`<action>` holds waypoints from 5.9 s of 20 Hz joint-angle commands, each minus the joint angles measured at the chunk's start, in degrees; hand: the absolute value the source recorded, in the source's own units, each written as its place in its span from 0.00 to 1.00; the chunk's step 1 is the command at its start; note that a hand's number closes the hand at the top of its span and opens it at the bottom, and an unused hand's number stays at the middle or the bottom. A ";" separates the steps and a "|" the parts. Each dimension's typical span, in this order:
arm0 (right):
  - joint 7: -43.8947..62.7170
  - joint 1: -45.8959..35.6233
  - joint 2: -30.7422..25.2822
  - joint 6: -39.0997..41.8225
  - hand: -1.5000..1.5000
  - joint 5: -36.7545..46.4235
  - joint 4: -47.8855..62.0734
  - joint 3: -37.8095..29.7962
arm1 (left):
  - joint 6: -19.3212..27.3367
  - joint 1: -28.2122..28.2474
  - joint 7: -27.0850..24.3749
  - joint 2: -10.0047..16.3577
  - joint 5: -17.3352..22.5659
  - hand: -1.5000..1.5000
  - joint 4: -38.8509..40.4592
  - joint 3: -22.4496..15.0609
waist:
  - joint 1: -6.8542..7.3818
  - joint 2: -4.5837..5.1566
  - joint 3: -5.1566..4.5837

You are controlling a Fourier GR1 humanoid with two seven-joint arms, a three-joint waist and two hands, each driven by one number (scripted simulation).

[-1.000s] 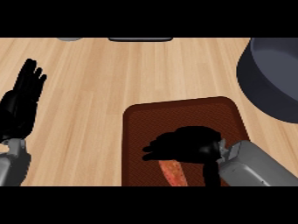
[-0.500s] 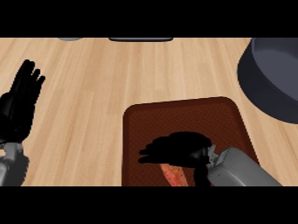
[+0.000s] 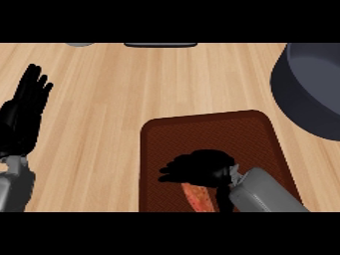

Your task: Pick the sweet potato from the tray and place it in the pot

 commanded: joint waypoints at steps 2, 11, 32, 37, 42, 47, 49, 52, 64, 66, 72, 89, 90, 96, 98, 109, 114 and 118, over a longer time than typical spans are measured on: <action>-8.41 -1.83 -1.07 -4.47 1.00 5.10 3.64 3.67 | -0.64 -1.41 -1.70 -0.30 -1.15 0.50 2.95 0.36 | 0.09 0.11 0.01; -11.96 3.11 1.13 -7.35 1.00 10.06 1.50 1.99 | 0.82 2.44 -1.72 -4.05 -4.37 0.50 -1.52 -1.37 | -0.10 -0.06 0.00; 45.17 9.33 12.66 -26.92 1.00 4.28 -28.16 -23.49 | -0.84 1.53 -0.78 -1.67 -2.79 0.50 0.56 1.73 | -1.99 -0.49 -0.04; 50.28 7.22 12.68 -30.05 1.00 9.09 -38.05 -29.73 | -2.20 1.74 -0.11 -0.81 -0.98 0.50 -0.02 3.10 | -1.11 -0.36 -0.06; 53.74 3.69 10.78 -29.08 1.00 7.75 -42.10 -35.93 | -1.05 -0.39 -0.77 -1.99 -3.23 0.50 1.14 1.67 | -0.59 -0.09 -0.02; 52.25 2.54 4.86 -26.06 1.00 -1.05 -41.41 -48.04 | -2.46 -0.27 -0.20 -1.26 -2.13 0.50 0.89 3.02 | -0.33 -0.06 0.00; 49.34 1.15 4.71 -28.03 1.00 -5.20 -36.42 -50.85 | -0.51 1.00 -0.85 -4.47 -3.98 0.50 -0.51 0.30 | -0.17 -0.02 0.01; 46.02 -2.14 -0.53 -28.73 1.00 -7.97 -29.21 -56.95 | -3.37 3.53 -2.95 -2.87 -2.98 0.50 -0.04 1.71 | 0.02 0.02 0.00; 31.17 -4.49 -9.88 -45.22 1.00 3.53 -1.71 -59.12 | -3.10 -1.23 -0.62 -2.93 -3.06 0.50 0.78 1.78 | 1.50 1.06 0.02; 31.29 -4.56 -10.75 -47.48 1.00 7.44 1.35 -57.50 | -3.50 0.06 -0.28 -2.55 -2.89 0.50 -1.13 1.84 | 1.50 0.55 0.01; 18.71 -13.07 -16.83 -55.74 1.00 3.85 28.34 -62.86 | -2.05 -2.54 -0.23 -3.74 -4.19 0.50 1.49 1.45 | 1.21 0.62 0.08; -1.23 -22.72 -15.77 -45.12 0.00 -15.29 53.26 -76.80 | -2.53 -2.87 -0.45 -3.22 -3.97 0.50 1.93 2.49 | 1.50 0.97 0.27; -2.15 -22.89 -16.28 -44.68 0.00 -16.91 53.91 -78.40 | -1.82 -2.53 0.86 -4.50 -4.26 0.50 0.07 1.07 | 1.77 0.88 0.30; -6.49 -22.96 -23.79 -37.29 0.00 -25.01 57.89 -85.94 | -0.56 -3.91 1.04 -5.50 -5.65 0.50 0.85 0.11 | 1.25 0.99 0.25; -7.09 -22.70 -23.92 -36.38 0.00 -27.10 58.77 -87.21 | -1.49 -0.40 -0.37 -4.55 -4.97 0.50 -0.60 1.44 | 1.46 0.63 0.17; -11.48 -14.63 -36.43 -23.11 0.00 -31.10 64.72 -89.19 | -2.66 1.43 1.94 -4.19 -3.90 0.50 -4.14 1.60 | 1.65 0.64 0.25; -13.25 -11.83 -38.36 -19.29 0.00 -31.50 65.06 -88.00 | -3.30 -1.51 1.26 -3.35 -3.90 0.50 -0.15 2.64 | 1.14 0.62 0.22; -13.52 -10.47 -39.86 -18.74 0.00 -31.32 65.78 -87.41 | -3.19 1.38 -2.06 -5.18 -4.87 0.50 0.11 1.34 | 1.35 0.68 0.23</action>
